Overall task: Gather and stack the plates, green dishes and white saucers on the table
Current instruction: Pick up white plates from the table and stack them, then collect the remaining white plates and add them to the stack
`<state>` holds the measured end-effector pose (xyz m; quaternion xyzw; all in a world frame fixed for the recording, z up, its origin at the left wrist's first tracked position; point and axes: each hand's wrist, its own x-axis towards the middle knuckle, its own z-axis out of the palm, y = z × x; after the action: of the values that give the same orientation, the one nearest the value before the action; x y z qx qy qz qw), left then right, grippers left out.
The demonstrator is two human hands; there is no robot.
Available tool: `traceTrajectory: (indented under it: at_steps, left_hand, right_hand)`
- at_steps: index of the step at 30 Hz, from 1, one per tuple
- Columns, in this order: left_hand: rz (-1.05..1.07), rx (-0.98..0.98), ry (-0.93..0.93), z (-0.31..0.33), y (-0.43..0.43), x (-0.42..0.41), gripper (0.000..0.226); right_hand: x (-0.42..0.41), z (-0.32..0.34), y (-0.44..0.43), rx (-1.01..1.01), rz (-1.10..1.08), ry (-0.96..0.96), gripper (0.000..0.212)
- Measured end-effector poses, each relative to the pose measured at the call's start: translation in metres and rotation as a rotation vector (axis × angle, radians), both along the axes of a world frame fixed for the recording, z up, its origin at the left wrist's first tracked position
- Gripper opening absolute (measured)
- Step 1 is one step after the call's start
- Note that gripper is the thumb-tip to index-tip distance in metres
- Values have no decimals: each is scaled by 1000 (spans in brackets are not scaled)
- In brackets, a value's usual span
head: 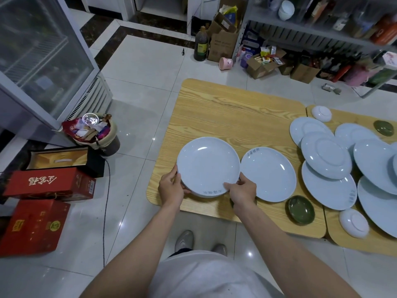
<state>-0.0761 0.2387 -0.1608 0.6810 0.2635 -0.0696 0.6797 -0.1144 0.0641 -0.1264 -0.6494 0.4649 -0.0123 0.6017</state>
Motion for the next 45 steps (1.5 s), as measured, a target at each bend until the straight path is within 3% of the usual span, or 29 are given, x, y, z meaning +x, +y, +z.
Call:
traceTrajectory:
  at_steps: [15, 17, 19, 24, 27, 30, 34, 39, 45]
  left_hand:
    - [-44, 20, 14, 0, 6, 4, 35]
    - [-93, 82, 25, 4, 10, 7, 36]
    - [-179, 283, -35, 10, 11, 8, 36]
    - [-552, 827, -331, 43, -3, 11, 42]
    - [-901, 1070, -434, 67, -30, 14, 55]
    - [-1083, 1225, -507, 90, -68, 8, 63]
    - [-1147, 1353, -659, 123, -133, -13, 65]
    - [-1116, 1387, -805, 152, -213, -49, 67]
    - [-1109, 1339, -844, 164, -283, -85, 67]
  right_hand:
    - [-3, -2, 0, 0, 58, 57, 56]
    - [-5, 1, -6, 8, 84, 83, 51]
    - [-7, 2, -14, -22, 125, 106, 52]
    - [-13, 24, -42, -348, 473, 139, 61]
    - [-20, 47, -66, -709, 807, 171, 69]
    - [-33, 73, -97, -1085, 1051, 248, 75]
    - [-64, 111, -145, -1318, 1055, 325, 76]
    - [-109, 139, -215, -1387, 938, 358, 79]
    - [-149, 148, -280, -1392, 856, 390, 80]
